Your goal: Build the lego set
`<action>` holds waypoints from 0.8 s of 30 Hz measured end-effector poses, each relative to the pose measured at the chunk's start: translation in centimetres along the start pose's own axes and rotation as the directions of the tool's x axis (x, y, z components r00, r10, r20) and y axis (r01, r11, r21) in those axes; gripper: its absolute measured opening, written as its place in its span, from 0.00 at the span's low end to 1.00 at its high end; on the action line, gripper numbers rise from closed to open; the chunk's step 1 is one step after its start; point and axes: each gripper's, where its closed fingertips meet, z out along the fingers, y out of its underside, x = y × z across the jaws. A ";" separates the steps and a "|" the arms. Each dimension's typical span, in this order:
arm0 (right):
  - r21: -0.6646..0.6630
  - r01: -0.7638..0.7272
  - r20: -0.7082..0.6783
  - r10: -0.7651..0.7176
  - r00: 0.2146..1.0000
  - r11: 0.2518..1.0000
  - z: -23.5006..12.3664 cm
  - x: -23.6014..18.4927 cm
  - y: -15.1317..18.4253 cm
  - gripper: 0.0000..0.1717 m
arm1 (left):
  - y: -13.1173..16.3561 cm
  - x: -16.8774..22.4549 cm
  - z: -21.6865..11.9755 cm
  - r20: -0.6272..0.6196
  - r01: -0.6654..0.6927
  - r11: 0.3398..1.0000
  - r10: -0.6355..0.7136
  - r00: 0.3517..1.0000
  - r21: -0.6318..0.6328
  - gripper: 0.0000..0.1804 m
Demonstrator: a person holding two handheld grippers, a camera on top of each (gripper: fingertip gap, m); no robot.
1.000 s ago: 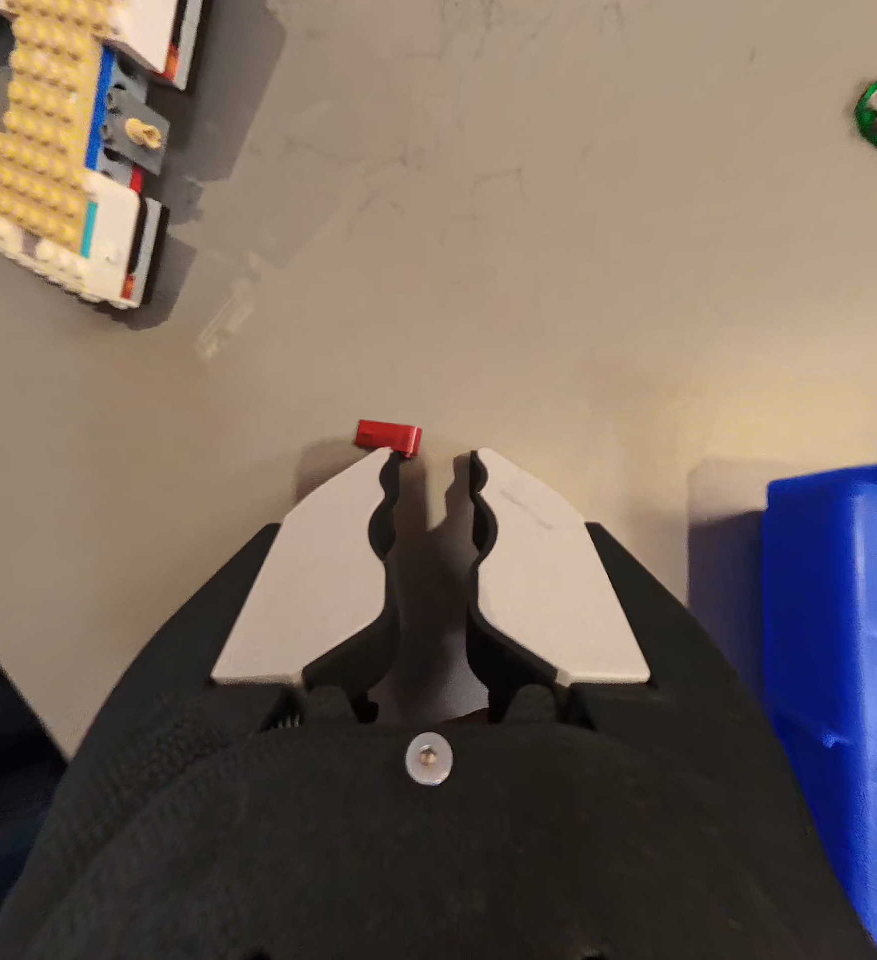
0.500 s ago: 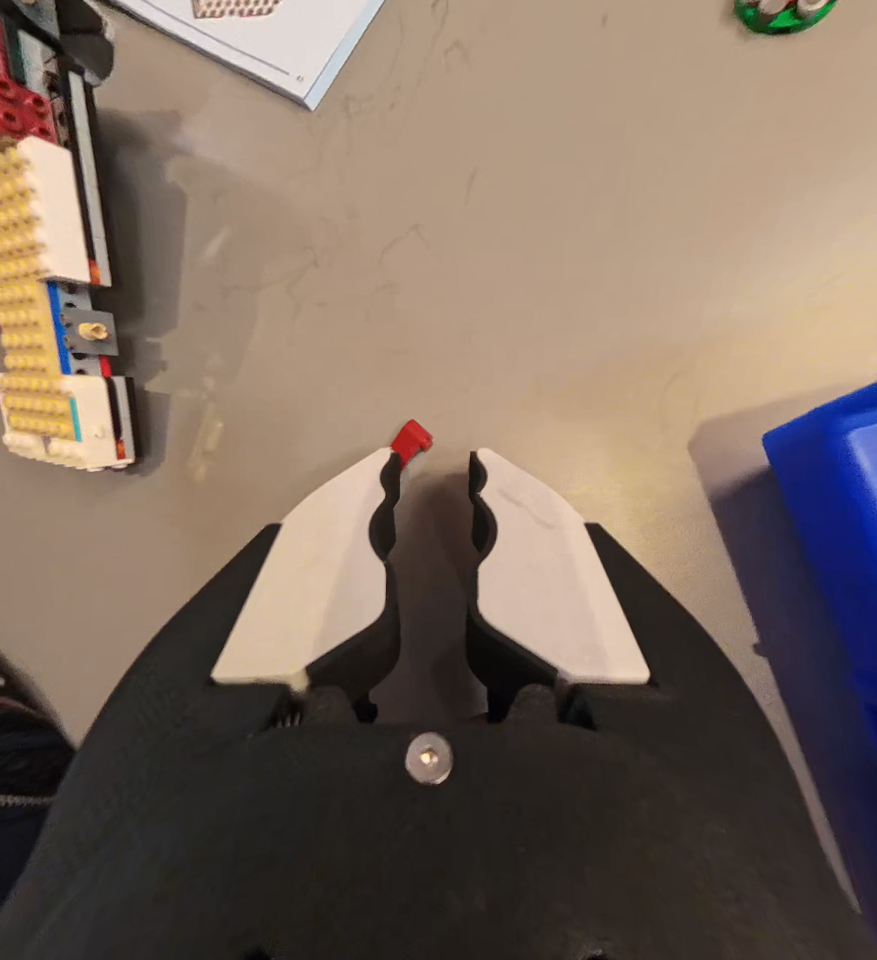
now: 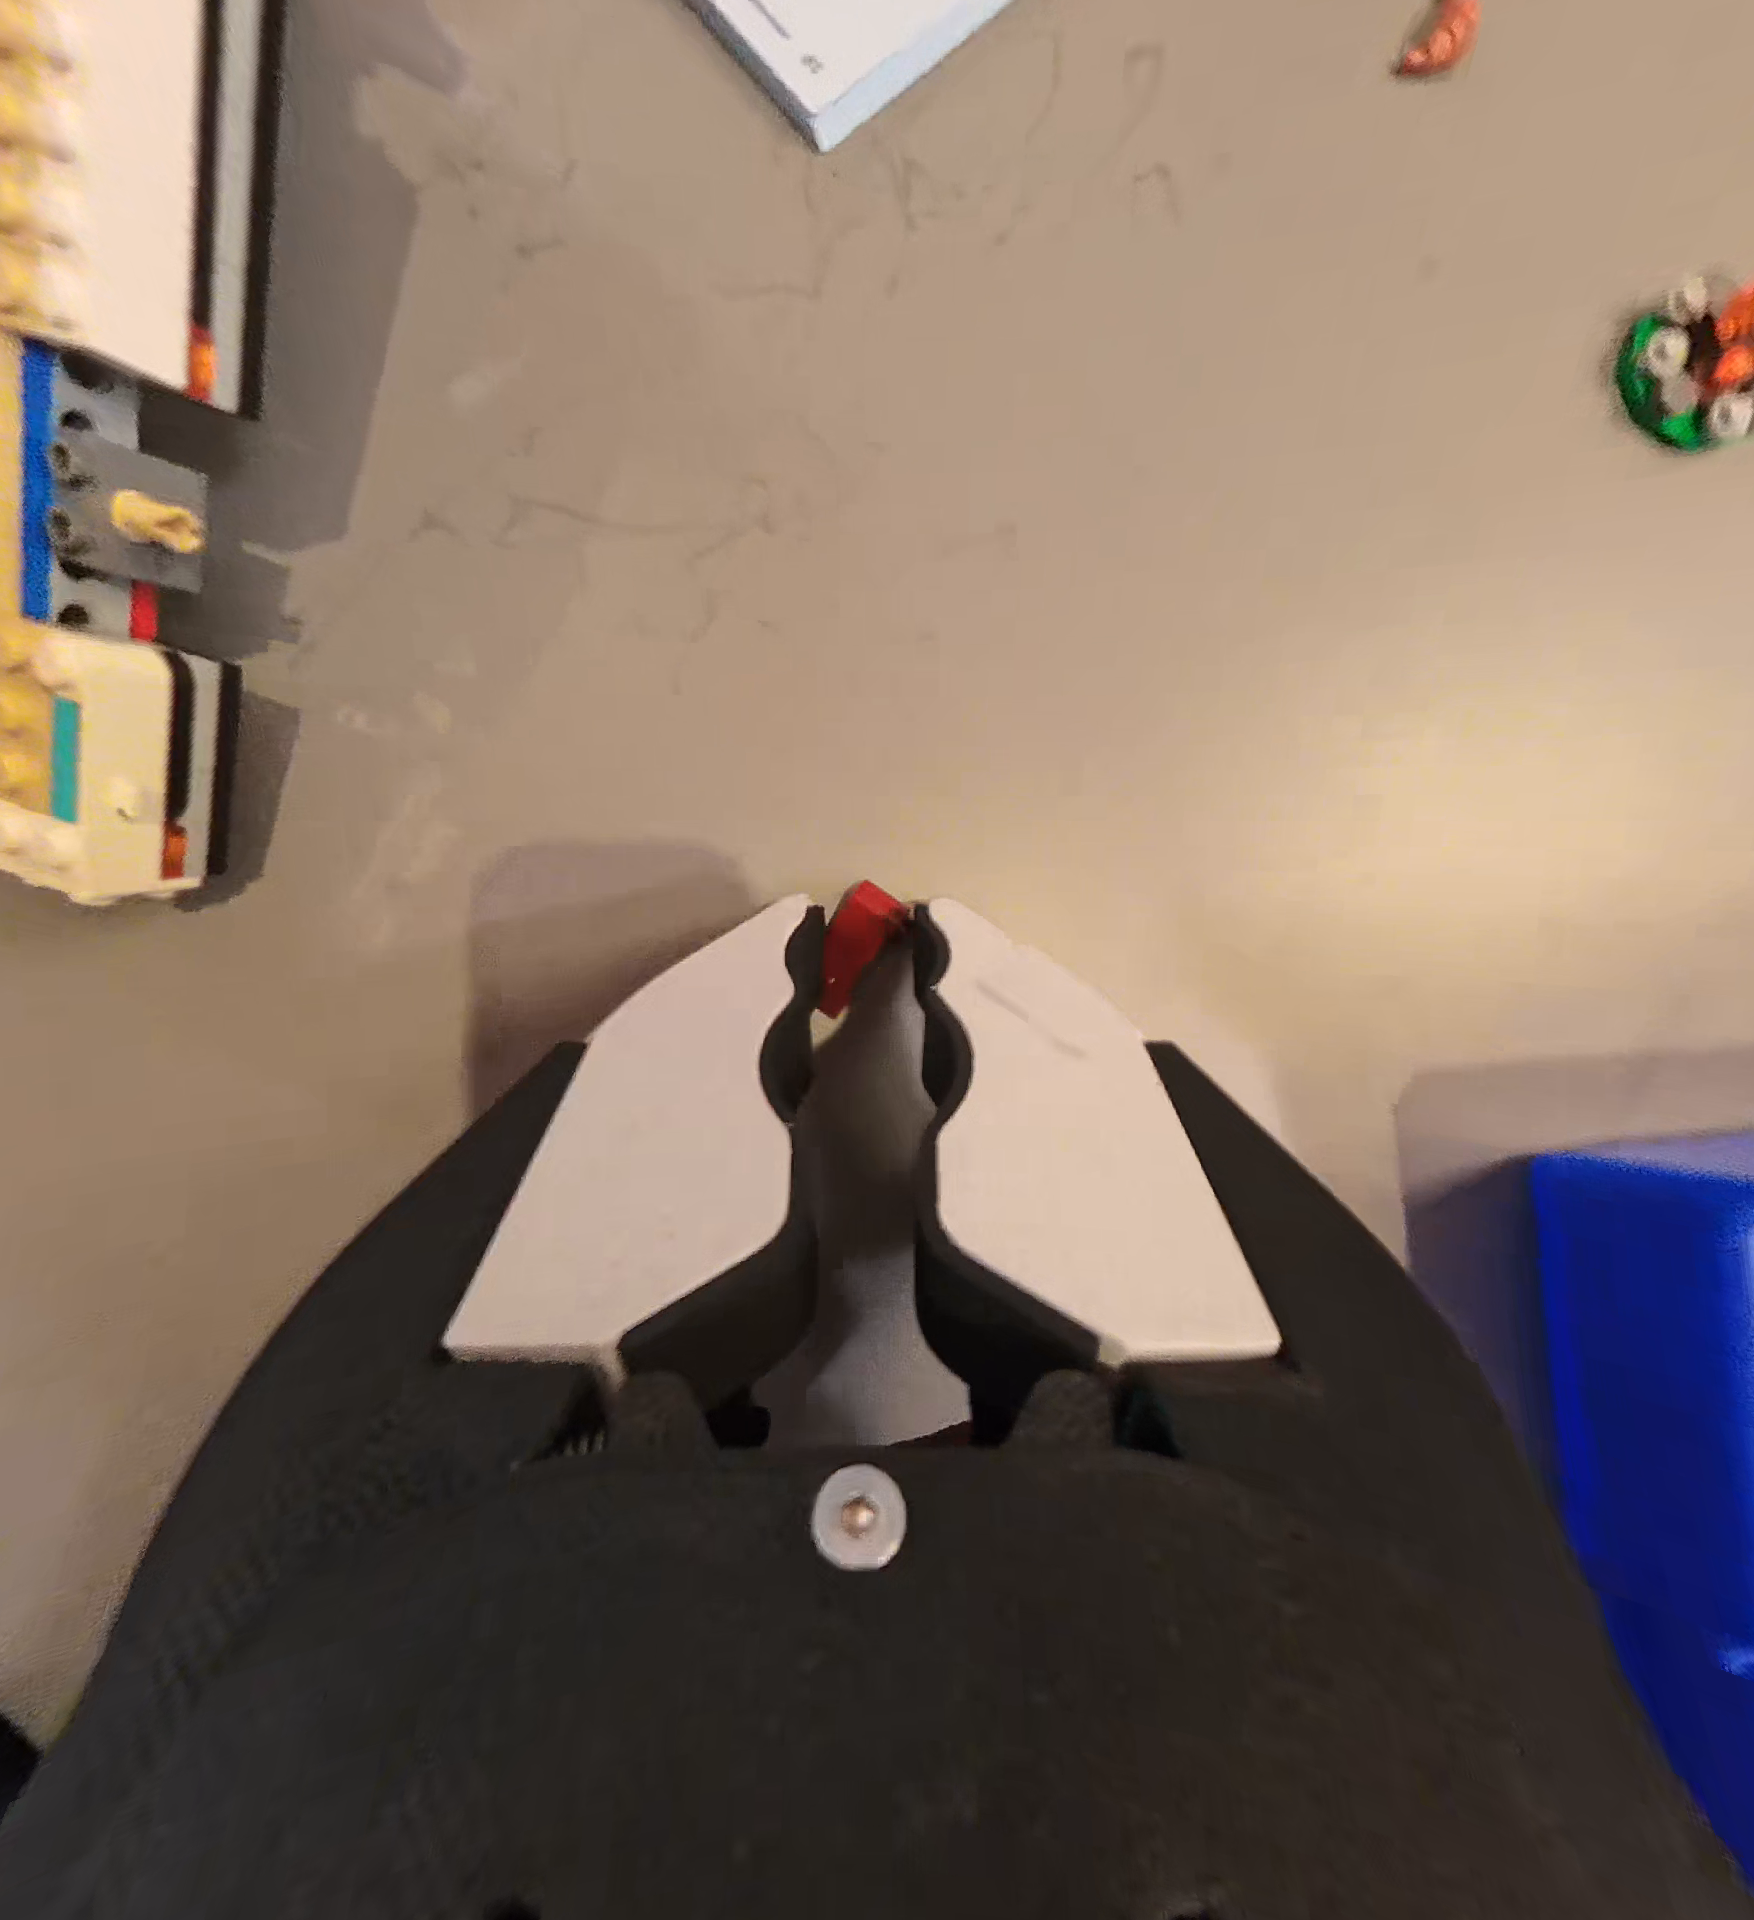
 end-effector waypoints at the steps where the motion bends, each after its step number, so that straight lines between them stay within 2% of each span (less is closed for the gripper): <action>1: 0.001 0.042 -0.013 -0.042 0.999 0.999 0.0 0.0 -0.2 0.09 | 0.0 0.0 0.0 0.000 0.000 1.000 0.000 1.000 -0.001 0.29; 5: 0.030 0.234 -0.061 -0.232 0.971 0.972 -0.5 -0.4 -1.3 0.09 | 0.0 0.0 -0.1 0.002 -0.001 1.000 0.001 1.000 -0.001 0.29; 7: 0.036 0.282 -0.035 -0.281 0.959 0.959 -0.6 -1.0 -1.4 0.09 | -0.1 0.0 -0.1 0.002 -0.003 1.000 0.003 1.000 -0.001 0.29; 10: 0.060 0.274 0.026 -0.276 0.961 0.960 -0.8 -1.8 -1.6 0.12 | -0.1 0.0 -0.1 0.004 -0.010 1.000 0.010 1.000 -0.002 0.29; 15: 0.054 0.156 0.122 -0.161 0.979 0.986 -1.2 -2.1 -1.3 0.14 | -0.3 0.0 -0.3 0.006 -0.017 1.000 0.017 1.000 0.004 0.29; 18: 0.076 0.136 0.165 -0.147 0.975 0.988 -1.1 -2.5 -1.2 0.13 | -0.3 0.1 -0.3 0.006 -0.020 1.000 0.020 1.000 0.005 0.29; 24: 0.121 0.256 0.301 -0.281 0.911 0.959 -1.1 -3.0 -1.6 0.14 | -0.2 0.1 -0.3 0.005 -0.022 1.000 0.022 1.000 0.002 0.29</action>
